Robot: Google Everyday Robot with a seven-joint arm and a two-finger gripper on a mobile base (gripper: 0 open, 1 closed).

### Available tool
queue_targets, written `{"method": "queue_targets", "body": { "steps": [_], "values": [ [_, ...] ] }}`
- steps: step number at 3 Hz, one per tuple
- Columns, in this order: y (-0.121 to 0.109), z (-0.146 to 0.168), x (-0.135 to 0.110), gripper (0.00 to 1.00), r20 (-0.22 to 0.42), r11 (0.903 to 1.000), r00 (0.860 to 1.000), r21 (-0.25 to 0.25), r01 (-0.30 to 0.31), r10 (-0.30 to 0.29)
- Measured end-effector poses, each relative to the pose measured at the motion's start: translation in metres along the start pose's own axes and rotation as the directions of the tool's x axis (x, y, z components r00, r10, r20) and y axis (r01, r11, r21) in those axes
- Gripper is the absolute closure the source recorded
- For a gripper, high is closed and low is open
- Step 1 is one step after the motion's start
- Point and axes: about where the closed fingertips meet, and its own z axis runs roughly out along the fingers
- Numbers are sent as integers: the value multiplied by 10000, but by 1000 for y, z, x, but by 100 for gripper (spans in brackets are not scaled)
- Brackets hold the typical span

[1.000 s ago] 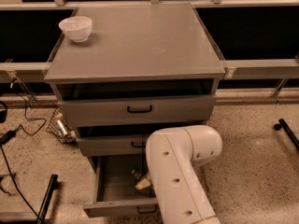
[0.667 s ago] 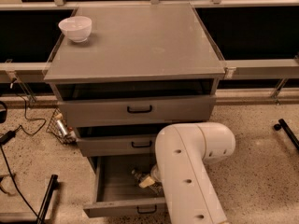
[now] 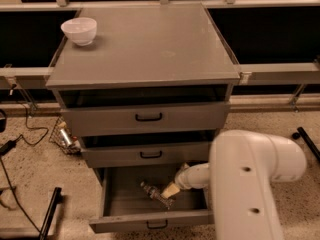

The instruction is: Pick water bottle from bottom drawer and place on counter

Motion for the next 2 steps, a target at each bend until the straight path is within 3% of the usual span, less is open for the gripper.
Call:
{"method": "queue_targets", "body": {
  "steps": [1,2],
  "values": [
    [-6,-32,16,0,-1175,9966,9908,-382,-727,678],
    [2,-36,36,0,-1881,9941,9798,-702,-823,678]
  ]
}}
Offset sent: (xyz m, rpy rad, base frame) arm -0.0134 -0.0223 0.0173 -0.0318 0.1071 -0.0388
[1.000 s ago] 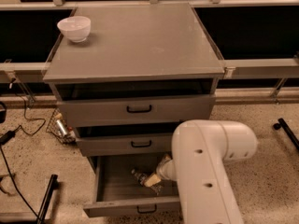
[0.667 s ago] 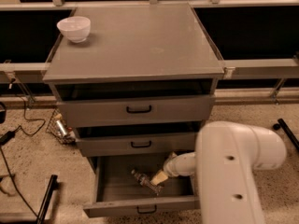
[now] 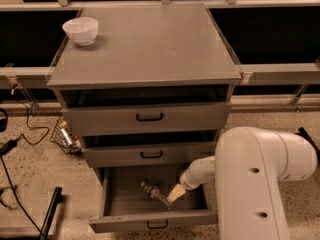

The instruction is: Pick water bottle from bottom drawer and place on counter

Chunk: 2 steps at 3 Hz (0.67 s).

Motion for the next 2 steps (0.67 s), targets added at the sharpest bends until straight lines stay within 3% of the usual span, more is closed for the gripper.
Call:
{"method": "queue_targets", "body": {
  "steps": [1,2],
  "values": [
    [0,0,0,0,-1,10000,10000,0,0,0],
    [-5,-1,1,0,-651,9996,9977,-199,-209,196]
  ]
}}
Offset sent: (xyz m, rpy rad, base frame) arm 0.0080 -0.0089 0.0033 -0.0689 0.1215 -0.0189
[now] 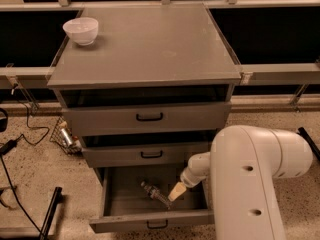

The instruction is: Pick water bottle from bottom drawer and place on counter

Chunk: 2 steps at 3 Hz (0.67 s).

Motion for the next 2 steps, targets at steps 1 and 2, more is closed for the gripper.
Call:
{"method": "queue_targets", "body": {
  "steps": [1,2],
  "values": [
    [-8,-15,8,0,-764,9995,9967,-160,-287,274],
    [-16,-44,19,0,-1065,9978,9925,-197,-633,608]
  ]
}}
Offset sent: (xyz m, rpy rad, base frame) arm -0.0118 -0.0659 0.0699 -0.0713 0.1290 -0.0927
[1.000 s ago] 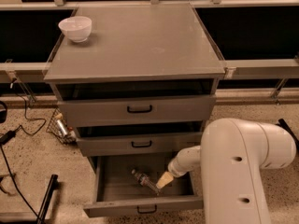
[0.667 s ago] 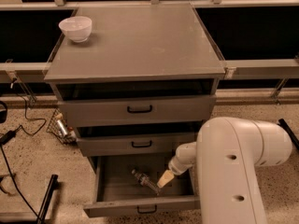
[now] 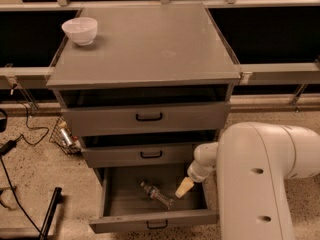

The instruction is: Pick water bottle from bottom drawer and place on counter

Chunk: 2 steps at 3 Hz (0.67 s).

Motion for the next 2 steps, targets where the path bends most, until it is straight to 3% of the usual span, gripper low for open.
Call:
{"method": "queue_targets", "body": {
  "steps": [2],
  "values": [
    [-14,-97,46,0,157,9964,9975,494,-690,683]
  ]
}}
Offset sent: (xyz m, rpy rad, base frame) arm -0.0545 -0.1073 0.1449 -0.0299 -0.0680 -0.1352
